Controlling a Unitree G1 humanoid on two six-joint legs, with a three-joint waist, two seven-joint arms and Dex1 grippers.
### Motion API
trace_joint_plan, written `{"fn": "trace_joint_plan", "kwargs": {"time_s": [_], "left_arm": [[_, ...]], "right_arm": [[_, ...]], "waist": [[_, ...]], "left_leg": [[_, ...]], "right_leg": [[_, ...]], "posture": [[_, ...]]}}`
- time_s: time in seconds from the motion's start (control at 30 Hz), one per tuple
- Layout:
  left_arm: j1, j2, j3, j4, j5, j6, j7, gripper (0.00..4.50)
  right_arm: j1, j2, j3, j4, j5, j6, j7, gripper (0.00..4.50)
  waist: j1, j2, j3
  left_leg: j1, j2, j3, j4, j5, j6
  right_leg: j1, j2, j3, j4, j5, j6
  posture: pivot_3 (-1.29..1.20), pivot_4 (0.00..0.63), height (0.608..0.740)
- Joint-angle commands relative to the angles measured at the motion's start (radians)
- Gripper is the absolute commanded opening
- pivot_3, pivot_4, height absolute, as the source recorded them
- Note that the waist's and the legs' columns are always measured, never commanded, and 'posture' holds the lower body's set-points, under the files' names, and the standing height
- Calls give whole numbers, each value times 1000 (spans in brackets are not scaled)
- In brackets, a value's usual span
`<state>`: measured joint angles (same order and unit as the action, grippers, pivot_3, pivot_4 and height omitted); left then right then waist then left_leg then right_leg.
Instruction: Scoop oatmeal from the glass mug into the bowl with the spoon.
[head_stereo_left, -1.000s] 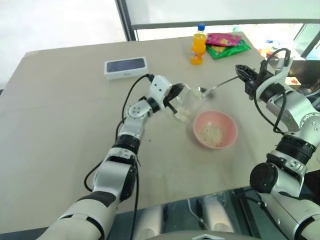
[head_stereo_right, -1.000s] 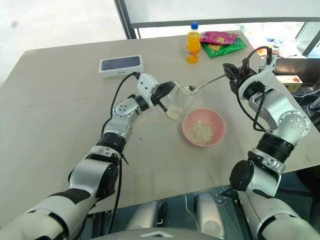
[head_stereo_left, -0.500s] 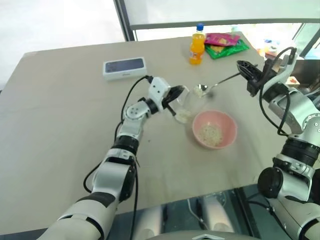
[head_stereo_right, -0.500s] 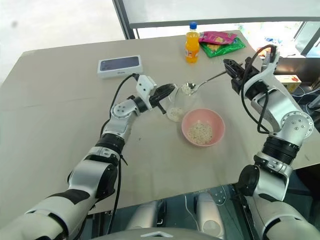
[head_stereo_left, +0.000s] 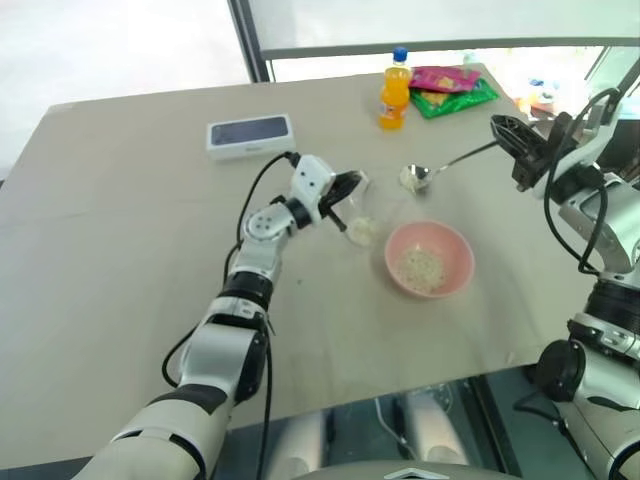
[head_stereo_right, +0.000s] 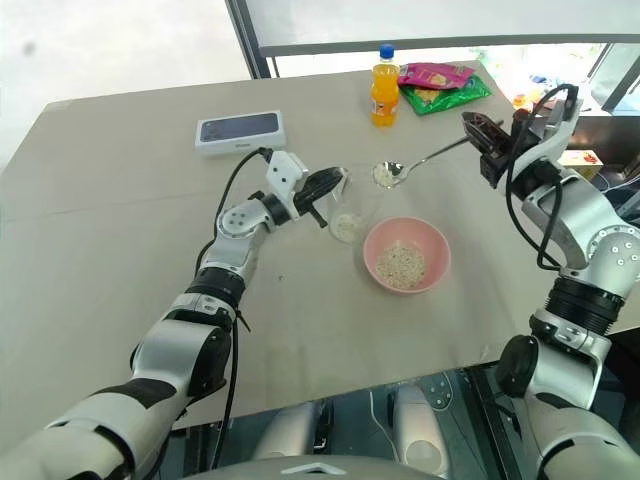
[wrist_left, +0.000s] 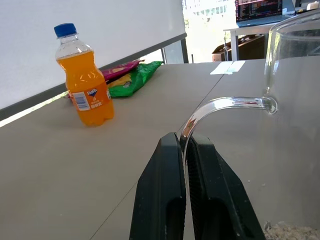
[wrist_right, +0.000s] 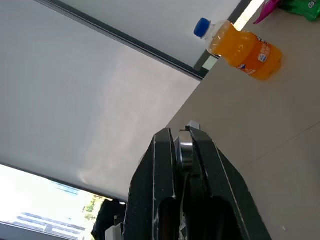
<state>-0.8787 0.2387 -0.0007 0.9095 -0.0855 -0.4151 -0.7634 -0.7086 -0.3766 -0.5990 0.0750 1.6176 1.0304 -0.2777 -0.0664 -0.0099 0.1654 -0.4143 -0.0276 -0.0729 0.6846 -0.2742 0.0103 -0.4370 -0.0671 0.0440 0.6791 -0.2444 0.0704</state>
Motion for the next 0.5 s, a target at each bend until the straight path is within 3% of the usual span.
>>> {"fn": "trace_joint_plan", "kwargs": {"time_s": [0.03,0.33,0.5], "left_arm": [[3,23,18,13,-3,-28,11,118],[8,40,15,37,4,-39,25,118],[11,32,7,43,5,-43,27,118]], "right_arm": [[26,-40,9,-64,94,-12,-7,0],[118,-175,78,-139,137,16,63,0],[152,-267,204,-233,-62,29,229,0]], "waist": [[0,0,0],[2,0,0],[1,0,0]], "left_leg": [[0,0,0,0,0,0],[1,0,0,0,0,1],[1,0,0,0,0,1]], "right_leg": [[0,0,0,0,0,0],[2,0,0,-1,0,0],[3,0,0,0,0,0]], "posture": [[0,150,740],[0,150,740],[0,150,740]]}}
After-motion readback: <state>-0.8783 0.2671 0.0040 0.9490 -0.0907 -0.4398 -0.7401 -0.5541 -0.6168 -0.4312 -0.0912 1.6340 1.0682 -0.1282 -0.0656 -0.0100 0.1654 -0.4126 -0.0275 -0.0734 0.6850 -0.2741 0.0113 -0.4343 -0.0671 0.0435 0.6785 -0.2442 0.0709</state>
